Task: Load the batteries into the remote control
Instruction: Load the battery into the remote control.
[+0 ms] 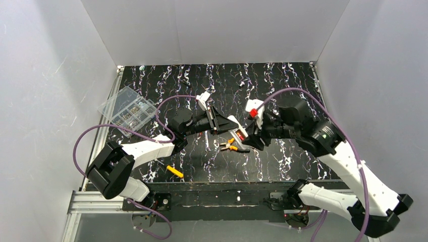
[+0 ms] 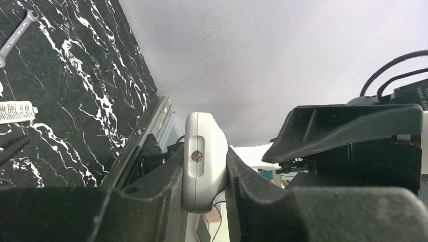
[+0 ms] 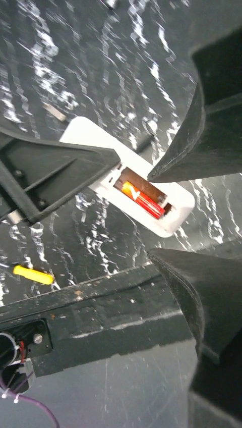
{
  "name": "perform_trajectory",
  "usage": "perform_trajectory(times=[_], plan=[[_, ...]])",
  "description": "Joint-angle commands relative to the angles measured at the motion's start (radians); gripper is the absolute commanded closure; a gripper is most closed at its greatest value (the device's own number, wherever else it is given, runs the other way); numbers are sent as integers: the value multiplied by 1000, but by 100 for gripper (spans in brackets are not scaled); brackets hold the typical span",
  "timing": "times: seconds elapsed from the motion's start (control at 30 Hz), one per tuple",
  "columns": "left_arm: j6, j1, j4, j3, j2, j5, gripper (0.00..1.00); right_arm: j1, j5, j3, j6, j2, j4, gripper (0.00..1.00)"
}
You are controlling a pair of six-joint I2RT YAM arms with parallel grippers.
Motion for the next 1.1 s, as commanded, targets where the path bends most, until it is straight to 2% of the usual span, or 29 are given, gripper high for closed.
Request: perform_trajectory(times=[0.0,0.23,0.4,0.47,0.77,1.07], plan=[[-23,-6,104,23,-47,43,100,-50,-182,-64,-231,-89,290,41],[-30,-6,102,17,-78,69,100,-178,-483,57,-475,4,27,40],[-35,-7,102,-3,-94,58,100,-257,-796,94,-601,63,-81,40],[-37,-6,102,-4,-99,58,100,-267,-859,91,-667,78,-118,41],[-36,-6,102,-13,-113,63,100,-273,-762,117,-797,130,-225,48],[-41,-7,102,-8,-113,68,100,-296,-663,118,-851,154,-293,51]])
